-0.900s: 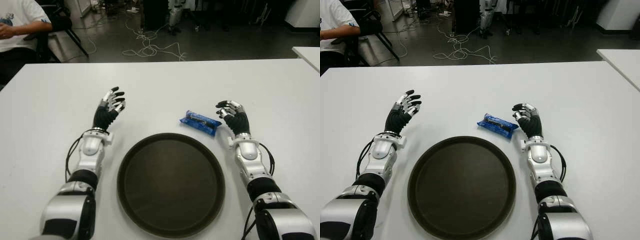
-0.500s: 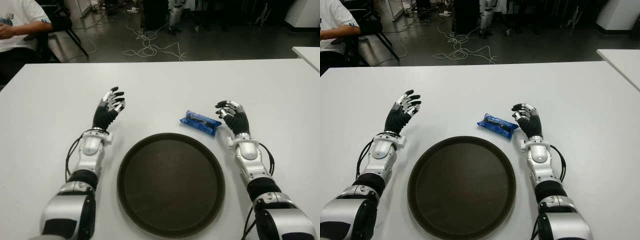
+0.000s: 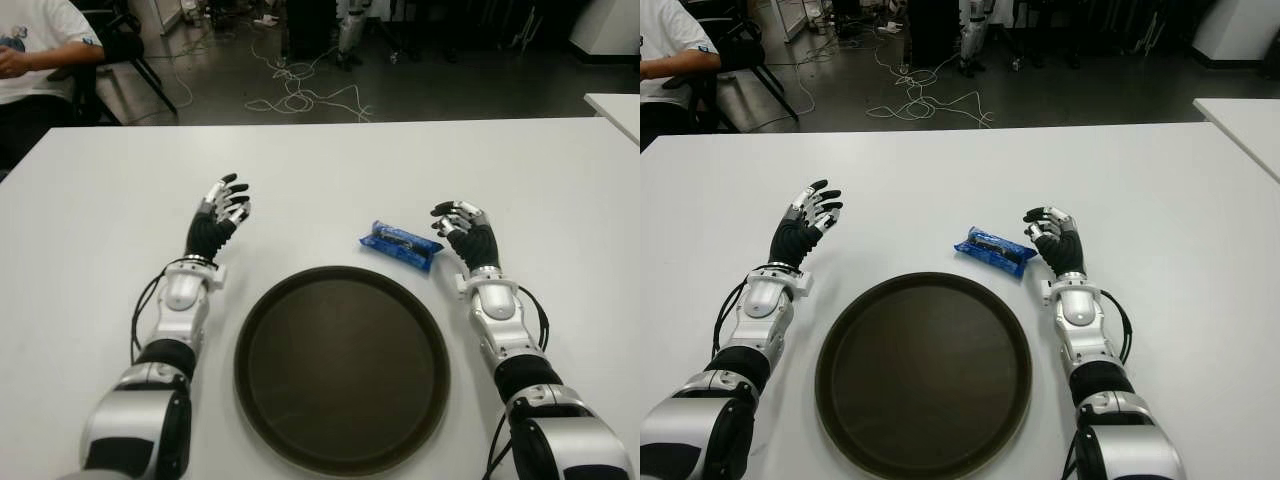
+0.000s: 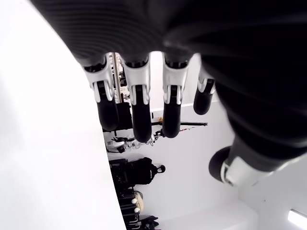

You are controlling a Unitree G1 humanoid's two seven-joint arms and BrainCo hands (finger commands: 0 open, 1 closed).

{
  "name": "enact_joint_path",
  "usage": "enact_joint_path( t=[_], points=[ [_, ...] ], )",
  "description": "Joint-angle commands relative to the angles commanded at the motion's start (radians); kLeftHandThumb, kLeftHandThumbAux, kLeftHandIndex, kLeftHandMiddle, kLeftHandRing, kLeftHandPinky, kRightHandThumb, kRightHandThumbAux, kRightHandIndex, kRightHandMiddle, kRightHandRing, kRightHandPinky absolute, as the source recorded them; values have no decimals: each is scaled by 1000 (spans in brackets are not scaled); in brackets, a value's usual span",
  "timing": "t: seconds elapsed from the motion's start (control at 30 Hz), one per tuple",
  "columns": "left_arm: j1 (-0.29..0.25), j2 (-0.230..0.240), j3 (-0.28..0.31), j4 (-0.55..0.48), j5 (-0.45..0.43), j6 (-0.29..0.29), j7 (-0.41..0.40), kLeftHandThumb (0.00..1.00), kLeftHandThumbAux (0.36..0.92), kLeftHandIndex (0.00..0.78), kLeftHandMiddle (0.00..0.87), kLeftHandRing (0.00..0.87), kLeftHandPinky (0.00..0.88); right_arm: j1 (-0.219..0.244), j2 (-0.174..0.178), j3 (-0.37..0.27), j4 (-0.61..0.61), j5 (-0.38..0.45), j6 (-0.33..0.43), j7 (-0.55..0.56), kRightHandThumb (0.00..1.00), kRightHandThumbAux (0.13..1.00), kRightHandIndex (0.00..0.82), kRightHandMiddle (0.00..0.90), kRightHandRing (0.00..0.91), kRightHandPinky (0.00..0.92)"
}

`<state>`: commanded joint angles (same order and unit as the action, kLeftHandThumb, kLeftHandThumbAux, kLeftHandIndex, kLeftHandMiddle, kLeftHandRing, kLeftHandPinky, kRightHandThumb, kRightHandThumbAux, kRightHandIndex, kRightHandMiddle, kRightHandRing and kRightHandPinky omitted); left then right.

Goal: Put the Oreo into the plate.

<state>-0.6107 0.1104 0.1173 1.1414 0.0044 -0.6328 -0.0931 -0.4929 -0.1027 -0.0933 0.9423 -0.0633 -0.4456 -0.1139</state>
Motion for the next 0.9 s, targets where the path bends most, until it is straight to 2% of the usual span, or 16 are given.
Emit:
enact_joint_path(
  t=[0.47,0.5,0.6,0.7,0.9],
  points=[
    [-1,1,-3,-2,4,10,5,140,638,94,196,186,172,-4,-5,7,10,-12,-2,-11,668,729,403,374,390,402],
    [-1,0,-3,-3,4,11,6,140,638,92,196,185,174,-4,-6,8,10,-14,-2,-13,520,697,346,365,382,394],
    [-1,-1,-3,-5,3,18,6,140,639,85,194,179,160,-3,-9,11,9,-17,-2,-12,324,661,274,349,365,377],
    [-1,-2,-3,-6,0,20,0,140,645,71,170,150,127,0,-12,17,5,-21,-3,-9,218,653,221,311,321,325],
    [0,-5,-3,-9,-3,21,-8,120,637,47,119,104,98,2,-17,24,4,-29,-8,-12,103,656,162,246,254,255]
  ],
)
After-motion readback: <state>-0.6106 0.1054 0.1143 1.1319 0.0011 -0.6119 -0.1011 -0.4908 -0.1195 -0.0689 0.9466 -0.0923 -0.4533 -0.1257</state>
